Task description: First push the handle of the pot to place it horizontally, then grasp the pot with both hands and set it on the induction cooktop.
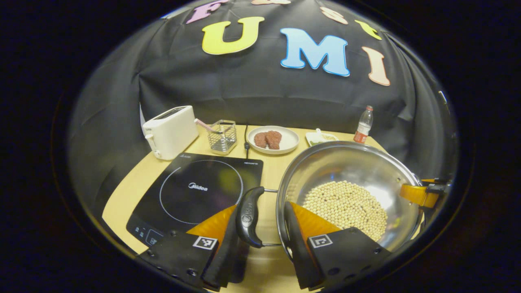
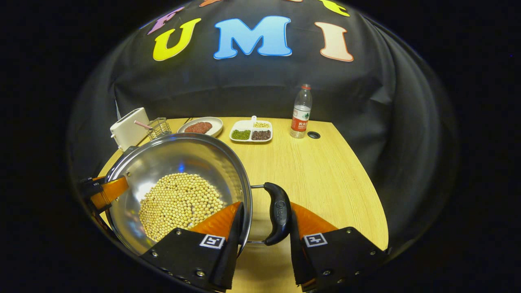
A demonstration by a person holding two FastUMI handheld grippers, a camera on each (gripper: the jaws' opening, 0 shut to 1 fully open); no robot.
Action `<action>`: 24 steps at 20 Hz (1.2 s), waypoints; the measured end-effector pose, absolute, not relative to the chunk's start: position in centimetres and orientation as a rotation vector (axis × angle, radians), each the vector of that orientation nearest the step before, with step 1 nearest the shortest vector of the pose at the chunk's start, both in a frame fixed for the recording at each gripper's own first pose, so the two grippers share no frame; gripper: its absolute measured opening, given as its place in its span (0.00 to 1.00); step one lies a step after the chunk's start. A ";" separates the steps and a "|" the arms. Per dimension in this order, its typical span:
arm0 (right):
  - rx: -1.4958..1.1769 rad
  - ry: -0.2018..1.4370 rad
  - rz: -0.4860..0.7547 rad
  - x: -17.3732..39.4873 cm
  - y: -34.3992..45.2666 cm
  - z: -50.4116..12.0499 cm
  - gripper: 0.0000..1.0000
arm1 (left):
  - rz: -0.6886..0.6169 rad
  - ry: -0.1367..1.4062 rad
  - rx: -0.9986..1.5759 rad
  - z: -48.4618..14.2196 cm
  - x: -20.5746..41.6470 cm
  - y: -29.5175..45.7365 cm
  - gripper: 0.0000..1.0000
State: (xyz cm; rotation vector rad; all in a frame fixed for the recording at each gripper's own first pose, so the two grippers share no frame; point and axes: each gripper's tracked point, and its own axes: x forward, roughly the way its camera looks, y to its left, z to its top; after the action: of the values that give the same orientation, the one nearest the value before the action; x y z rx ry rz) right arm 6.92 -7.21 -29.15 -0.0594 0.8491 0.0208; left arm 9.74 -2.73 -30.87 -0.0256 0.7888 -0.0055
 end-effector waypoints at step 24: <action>-0.010 0.895 -0.023 10.4 16.5 -31.9 0.56 | -0.007 0.808 0.002 -33.8 15.9 22.4 0.67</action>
State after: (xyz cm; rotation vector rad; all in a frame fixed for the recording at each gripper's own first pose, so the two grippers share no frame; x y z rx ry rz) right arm 10.36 16.50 -31.93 -0.0101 0.8949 -0.0232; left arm 15.94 22.45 -33.80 0.0023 0.8082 -0.0074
